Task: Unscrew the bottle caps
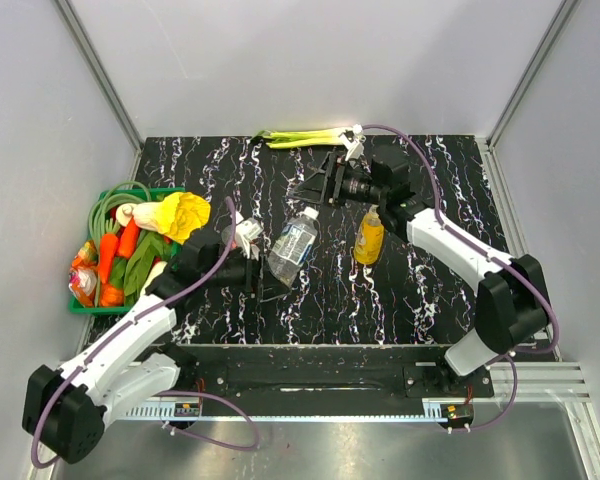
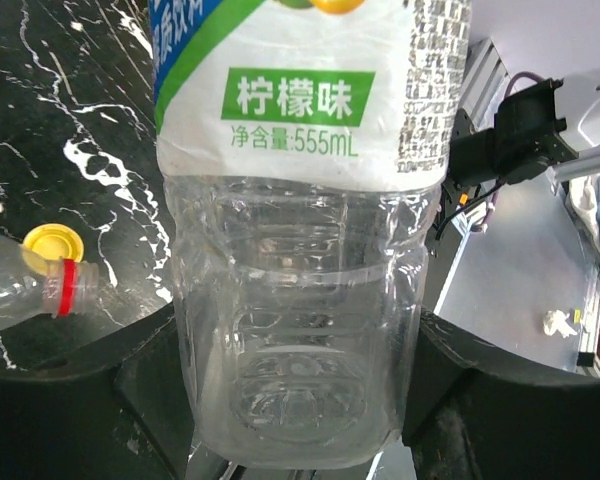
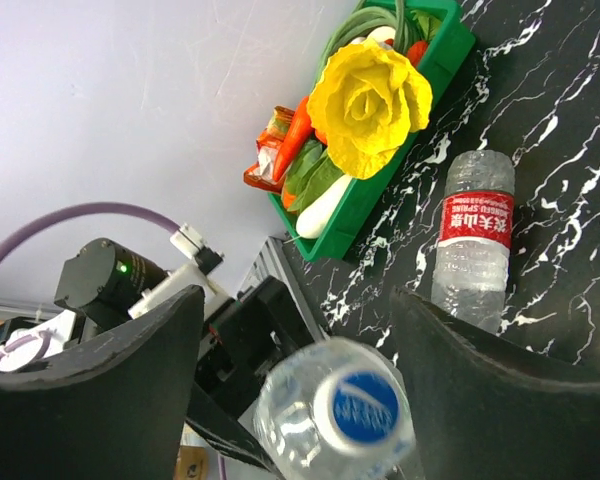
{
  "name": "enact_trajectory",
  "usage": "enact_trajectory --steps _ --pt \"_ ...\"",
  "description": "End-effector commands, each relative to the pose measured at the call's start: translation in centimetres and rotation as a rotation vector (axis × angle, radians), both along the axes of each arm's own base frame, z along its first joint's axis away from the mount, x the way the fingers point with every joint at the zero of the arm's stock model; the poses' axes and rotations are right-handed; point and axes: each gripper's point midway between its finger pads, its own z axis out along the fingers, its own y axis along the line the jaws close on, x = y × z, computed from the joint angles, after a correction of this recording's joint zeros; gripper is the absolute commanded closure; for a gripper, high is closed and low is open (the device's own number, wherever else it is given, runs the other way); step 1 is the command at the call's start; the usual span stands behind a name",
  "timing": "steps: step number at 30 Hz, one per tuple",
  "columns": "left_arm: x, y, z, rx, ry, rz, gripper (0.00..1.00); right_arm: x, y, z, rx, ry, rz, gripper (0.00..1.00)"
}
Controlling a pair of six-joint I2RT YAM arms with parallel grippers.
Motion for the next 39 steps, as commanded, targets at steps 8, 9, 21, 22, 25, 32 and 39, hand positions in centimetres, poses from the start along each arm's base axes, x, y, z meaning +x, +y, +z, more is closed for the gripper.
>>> enact_trajectory --steps 8,9,21,22,25,32,39 --pt "1.4 -1.1 2.8 0.02 -0.155 -0.002 0.45 -0.2 0.1 2.6 0.015 -0.105 0.014 0.21" --pt "1.4 -1.0 2.9 0.023 -0.163 0.004 0.45 -0.2 0.0 2.6 0.013 -0.109 0.003 0.19" --pt "2.0 -0.5 4.1 0.025 -0.219 0.053 0.46 -1.3 0.1 2.9 0.04 -0.096 0.052 0.22" --pt "2.2 -0.6 4.0 0.026 -0.216 0.052 0.46 -1.5 0.1 2.9 0.044 -0.093 0.06 0.24" --pt "2.5 -0.8 4.0 0.028 -0.214 0.053 0.47 -1.9 0.1 3.4 0.061 -0.102 0.074 0.33" --pt "3.0 -1.0 4.0 0.03 -0.222 0.064 0.48 -2.8 -0.1 3.8 0.087 -0.094 0.093 0.64" --pt "3.2 -1.0 4.1 0.03 -0.222 0.08 0.43 -2.9 -0.3 3.7 0.075 -0.098 0.084 1.0"
